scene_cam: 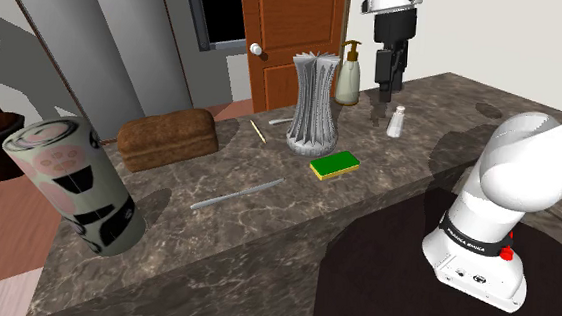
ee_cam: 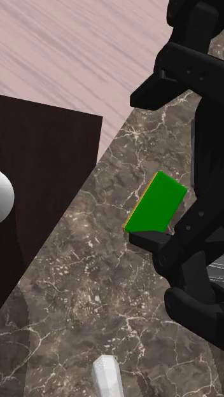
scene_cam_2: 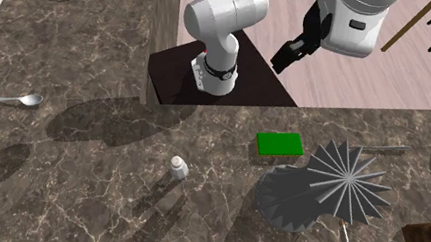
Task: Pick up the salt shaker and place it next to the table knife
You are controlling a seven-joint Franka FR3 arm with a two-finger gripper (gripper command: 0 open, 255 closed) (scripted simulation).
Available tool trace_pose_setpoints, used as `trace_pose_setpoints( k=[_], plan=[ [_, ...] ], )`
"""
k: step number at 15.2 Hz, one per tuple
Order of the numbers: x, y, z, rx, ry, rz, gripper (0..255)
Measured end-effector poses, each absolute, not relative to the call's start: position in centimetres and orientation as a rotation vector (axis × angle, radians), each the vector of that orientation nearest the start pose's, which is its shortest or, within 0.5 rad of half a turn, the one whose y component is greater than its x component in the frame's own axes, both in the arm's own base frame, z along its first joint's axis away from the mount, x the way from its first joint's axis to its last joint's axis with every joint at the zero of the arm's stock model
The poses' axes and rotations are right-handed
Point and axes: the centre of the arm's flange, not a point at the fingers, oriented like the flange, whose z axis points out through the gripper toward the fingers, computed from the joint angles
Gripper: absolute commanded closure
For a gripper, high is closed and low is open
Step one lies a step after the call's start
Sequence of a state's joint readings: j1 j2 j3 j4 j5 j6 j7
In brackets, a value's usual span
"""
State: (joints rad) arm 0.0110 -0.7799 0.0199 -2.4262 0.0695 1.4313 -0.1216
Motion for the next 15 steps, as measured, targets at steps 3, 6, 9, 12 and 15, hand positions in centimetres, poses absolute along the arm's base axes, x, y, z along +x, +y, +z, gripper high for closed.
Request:
trace_pose_setpoints(
  k=[3, 6, 9, 12, 15],
  plan=[
    [29.1, 0.6, 54.0, -3.057, -0.212, 0.319, 0],
    [29.7, -2.2, 52.4, -3.074, -0.183, 0.304, 0],
    [30.3, -5.6, 50.5, -3.092, -0.153, 0.289, 0],
    [30.8, -8.7, 48.6, -3.110, -0.123, 0.273, 0],
    [31.2, -12.1, 47.2, -3.128, -0.093, 0.256, 0]
  ],
)
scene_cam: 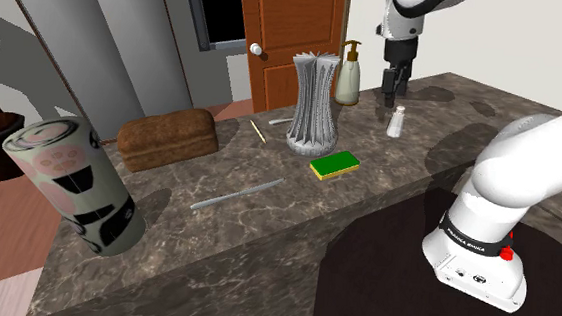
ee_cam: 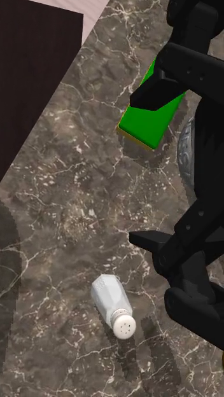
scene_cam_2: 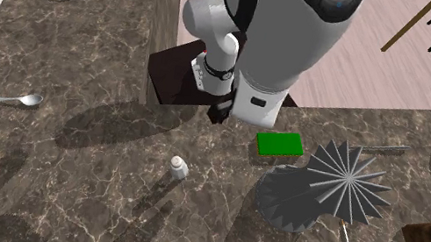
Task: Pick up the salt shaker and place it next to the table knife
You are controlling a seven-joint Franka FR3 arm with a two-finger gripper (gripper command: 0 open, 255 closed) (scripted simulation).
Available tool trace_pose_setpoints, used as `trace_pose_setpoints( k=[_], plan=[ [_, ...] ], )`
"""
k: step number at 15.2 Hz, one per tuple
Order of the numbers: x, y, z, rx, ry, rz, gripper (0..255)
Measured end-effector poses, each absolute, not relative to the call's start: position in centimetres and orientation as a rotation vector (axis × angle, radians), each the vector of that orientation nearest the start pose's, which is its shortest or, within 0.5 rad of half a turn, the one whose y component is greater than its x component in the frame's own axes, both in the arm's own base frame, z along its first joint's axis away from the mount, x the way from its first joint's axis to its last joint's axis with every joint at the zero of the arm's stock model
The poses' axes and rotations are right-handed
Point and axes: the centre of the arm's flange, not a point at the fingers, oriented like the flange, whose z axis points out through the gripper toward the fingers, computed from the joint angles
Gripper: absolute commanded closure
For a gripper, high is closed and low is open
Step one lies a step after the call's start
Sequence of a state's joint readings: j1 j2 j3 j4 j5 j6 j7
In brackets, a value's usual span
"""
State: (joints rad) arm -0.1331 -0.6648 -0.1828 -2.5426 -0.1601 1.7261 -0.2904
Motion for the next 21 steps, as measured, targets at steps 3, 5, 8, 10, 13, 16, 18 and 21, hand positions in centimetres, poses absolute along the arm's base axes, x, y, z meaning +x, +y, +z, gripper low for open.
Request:
trace_pose_setpoints(
  k=[3, 5, 8, 10, 13, 16, 18, 21],
  plan=[
    [31.3, -15.6, 45.5, -3.145, -0.061, 0.238, 0],
    [31.8, -17.9, 44.7, -3.156, -0.041, 0.227, 0],
    [31.8, -21.2, 42.9, -3.172, -0.009, 0.210, 0],
    [32.2, -23.5, 41.9, -3.183, 0.012, 0.197, 0],
    [32.4, -27.1, 40.6, -3.197, 0.042, 0.182, 0],
    [32.4, -27.5, 39.2, -3.201, 0.048, 0.179, 0],
    [32.2, -27.6, 38.1, -3.202, 0.048, 0.178, 0],
    [32.1, -27.7, 36.7, -3.202, 0.048, 0.178, 0]
  ],
)
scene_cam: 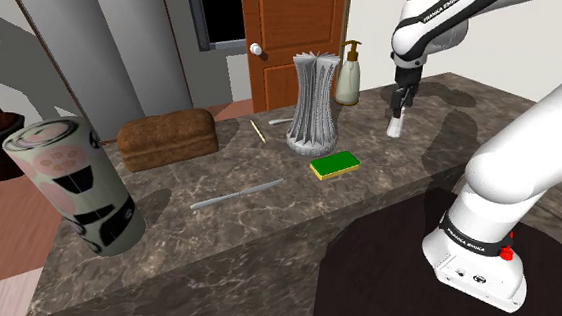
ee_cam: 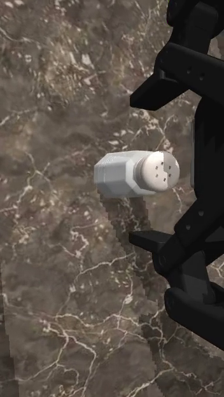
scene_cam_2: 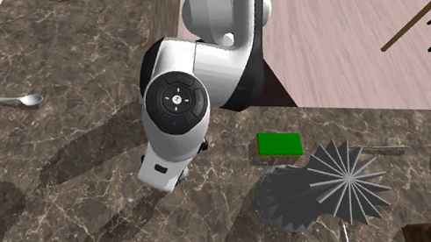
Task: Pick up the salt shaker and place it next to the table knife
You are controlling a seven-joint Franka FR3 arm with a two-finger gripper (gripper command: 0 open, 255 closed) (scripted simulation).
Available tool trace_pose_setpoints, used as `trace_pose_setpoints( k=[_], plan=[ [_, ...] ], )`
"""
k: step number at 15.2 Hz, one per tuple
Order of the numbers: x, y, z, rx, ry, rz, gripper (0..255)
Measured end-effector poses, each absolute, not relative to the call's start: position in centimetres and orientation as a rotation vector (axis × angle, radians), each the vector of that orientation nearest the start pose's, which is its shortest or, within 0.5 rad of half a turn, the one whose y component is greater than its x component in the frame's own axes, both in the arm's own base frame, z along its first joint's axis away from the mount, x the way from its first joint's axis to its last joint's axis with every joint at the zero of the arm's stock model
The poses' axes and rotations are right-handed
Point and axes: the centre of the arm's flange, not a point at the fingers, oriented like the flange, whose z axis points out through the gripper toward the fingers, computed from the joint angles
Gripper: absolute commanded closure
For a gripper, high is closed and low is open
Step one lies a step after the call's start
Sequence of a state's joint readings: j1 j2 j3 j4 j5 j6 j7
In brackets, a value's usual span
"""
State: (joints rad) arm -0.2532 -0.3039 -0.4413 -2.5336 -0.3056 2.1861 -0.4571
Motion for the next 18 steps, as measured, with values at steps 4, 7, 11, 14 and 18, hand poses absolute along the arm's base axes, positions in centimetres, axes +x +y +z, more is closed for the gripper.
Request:
trace_pose_setpoints(
  k=[4, 7, 11, 14, 18],
  plan=[
    [32.04, -27.77, 36.32, -3.202, 0.048, 0.178, 0],
    [32.04, -27.77, 36.30, -3.202, 0.048, 0.178, 255],
    [32.05, -27.77, 36.32, -3.203, 0.048, 0.177, 255],
    [32.04, -27.77, 36.32, -3.203, 0.049, 0.177, 255],
    [32.00, -27.83, 36.55, -3.203, 0.048, 0.177, 255]
  ],
)
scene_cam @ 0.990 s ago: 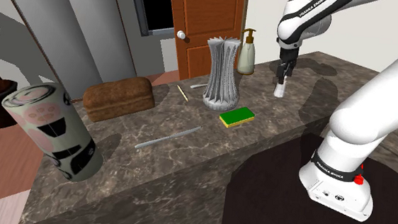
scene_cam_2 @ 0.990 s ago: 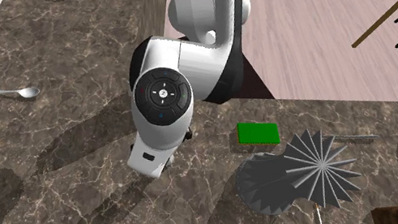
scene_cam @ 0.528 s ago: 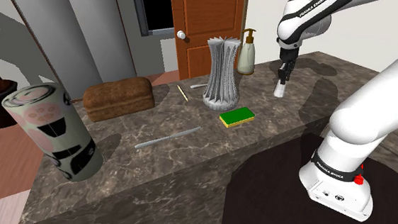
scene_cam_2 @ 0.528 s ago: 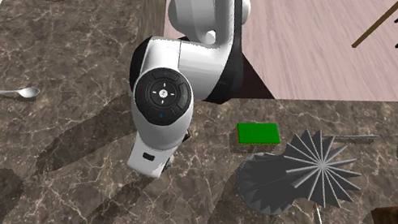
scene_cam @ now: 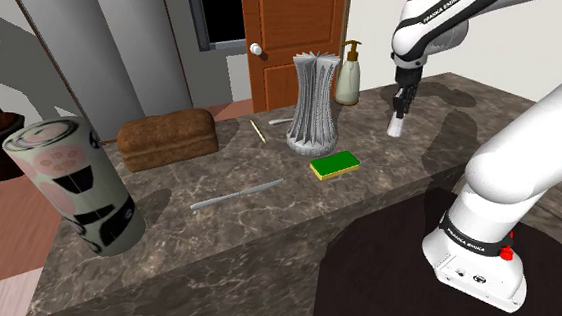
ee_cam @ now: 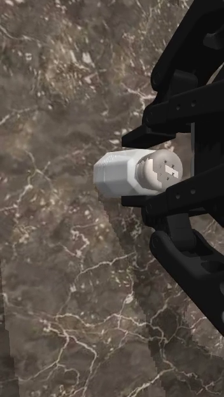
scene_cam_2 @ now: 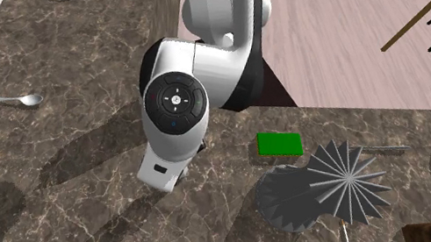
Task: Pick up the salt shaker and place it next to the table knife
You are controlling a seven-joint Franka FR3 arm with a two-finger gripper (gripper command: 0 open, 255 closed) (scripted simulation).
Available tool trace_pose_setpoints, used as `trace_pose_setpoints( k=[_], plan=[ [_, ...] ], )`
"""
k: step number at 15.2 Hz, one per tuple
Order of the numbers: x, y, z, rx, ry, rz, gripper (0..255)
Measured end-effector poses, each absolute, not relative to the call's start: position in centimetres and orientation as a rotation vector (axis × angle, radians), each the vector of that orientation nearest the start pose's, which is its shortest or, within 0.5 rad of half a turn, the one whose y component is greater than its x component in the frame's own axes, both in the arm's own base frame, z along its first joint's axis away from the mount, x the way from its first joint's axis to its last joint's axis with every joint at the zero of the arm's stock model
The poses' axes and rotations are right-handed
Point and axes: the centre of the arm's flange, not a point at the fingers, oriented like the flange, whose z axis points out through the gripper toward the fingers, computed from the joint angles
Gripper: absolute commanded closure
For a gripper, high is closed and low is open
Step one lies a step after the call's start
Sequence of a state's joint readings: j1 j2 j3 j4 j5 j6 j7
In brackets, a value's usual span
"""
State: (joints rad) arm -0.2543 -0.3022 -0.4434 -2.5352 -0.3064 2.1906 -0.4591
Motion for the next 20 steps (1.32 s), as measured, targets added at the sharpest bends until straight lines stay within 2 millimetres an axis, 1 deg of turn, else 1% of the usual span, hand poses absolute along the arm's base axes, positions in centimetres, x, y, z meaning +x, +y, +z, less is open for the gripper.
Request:
trace_pose_setpoints(
  k=[5, 20],
  plan=[
    [32.1, -27.7, 38.8, -3.203, 0.049, 0.177, 255],
    [32.0, -27.8, 46.8, -3.203, 0.048, 0.177, 255]
  ],
)
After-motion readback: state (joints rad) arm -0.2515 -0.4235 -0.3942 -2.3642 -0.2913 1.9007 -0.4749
